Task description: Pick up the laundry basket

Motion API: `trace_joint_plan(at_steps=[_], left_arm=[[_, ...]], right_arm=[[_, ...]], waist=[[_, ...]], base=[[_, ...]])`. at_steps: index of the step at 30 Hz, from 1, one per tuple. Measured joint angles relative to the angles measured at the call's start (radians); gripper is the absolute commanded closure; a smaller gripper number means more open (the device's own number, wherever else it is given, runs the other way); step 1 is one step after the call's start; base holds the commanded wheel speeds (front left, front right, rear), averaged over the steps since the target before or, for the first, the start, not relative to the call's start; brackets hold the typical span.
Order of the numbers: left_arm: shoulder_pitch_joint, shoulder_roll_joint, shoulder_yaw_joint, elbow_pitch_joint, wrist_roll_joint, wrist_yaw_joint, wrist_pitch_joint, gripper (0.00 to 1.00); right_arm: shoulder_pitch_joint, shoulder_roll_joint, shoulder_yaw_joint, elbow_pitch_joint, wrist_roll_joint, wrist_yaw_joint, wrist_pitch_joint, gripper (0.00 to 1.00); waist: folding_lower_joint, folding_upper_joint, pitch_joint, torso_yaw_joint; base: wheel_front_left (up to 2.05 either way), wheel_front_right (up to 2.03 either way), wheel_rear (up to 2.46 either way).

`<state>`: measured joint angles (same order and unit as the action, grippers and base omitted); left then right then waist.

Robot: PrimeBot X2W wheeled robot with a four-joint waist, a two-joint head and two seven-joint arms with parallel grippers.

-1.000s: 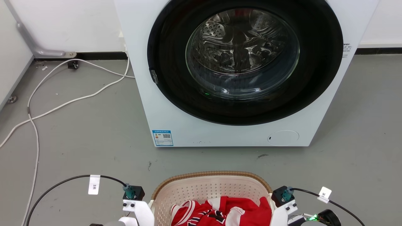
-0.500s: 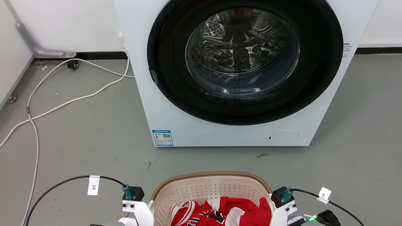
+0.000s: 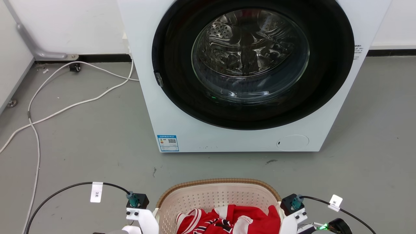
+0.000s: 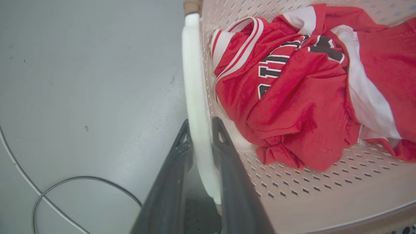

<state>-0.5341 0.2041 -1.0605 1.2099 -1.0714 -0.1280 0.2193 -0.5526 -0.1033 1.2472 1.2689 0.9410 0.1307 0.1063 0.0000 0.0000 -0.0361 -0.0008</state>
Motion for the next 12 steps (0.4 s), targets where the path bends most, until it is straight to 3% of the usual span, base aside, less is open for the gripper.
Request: trace_joint_plan(at_steps=[12], left_arm=[[-0.004,0.001,-0.02,0.003,-0.022,-0.001,-0.004,1.0]], right_arm=[[0.0,0.001,0.008,0.002,0.009,0.0,0.0,1.0]], waist=[[0.0,0.0,0.001,-0.001]], base=[[0.0,0.0,0.0]])
